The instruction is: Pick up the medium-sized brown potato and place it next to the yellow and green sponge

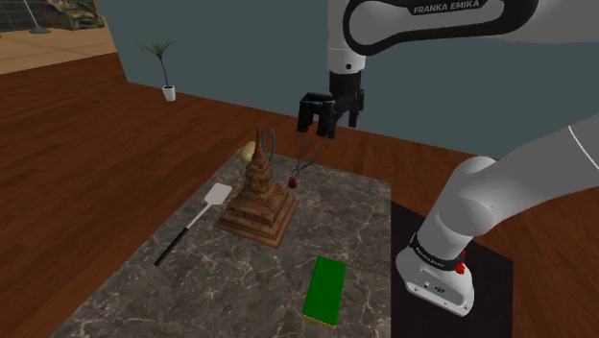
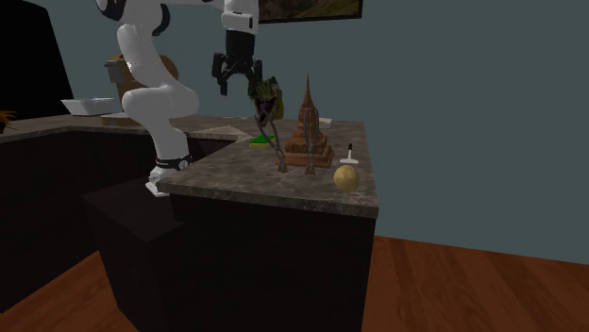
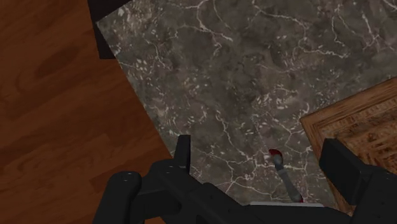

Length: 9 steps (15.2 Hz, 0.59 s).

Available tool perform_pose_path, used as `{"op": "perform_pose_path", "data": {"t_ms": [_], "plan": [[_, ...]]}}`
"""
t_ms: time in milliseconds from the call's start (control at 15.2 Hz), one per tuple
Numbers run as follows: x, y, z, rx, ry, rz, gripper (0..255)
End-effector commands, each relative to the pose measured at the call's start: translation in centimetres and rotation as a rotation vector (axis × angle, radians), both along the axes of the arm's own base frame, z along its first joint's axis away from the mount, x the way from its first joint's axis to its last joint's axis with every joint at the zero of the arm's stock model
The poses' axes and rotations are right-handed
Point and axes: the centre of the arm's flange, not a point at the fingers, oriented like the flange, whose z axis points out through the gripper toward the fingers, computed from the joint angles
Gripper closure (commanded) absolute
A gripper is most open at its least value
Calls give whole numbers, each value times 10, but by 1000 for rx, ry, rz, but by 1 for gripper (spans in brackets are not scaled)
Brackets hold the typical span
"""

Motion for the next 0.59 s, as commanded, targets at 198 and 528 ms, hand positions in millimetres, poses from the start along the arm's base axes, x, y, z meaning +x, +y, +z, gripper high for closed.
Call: {"op": "perform_pose_path", "data": {"t_ms": [198,528], "plan": [[49,21,-32,6,-24,-149,0],[102,36,-61,11,-46,-294,0]]}}
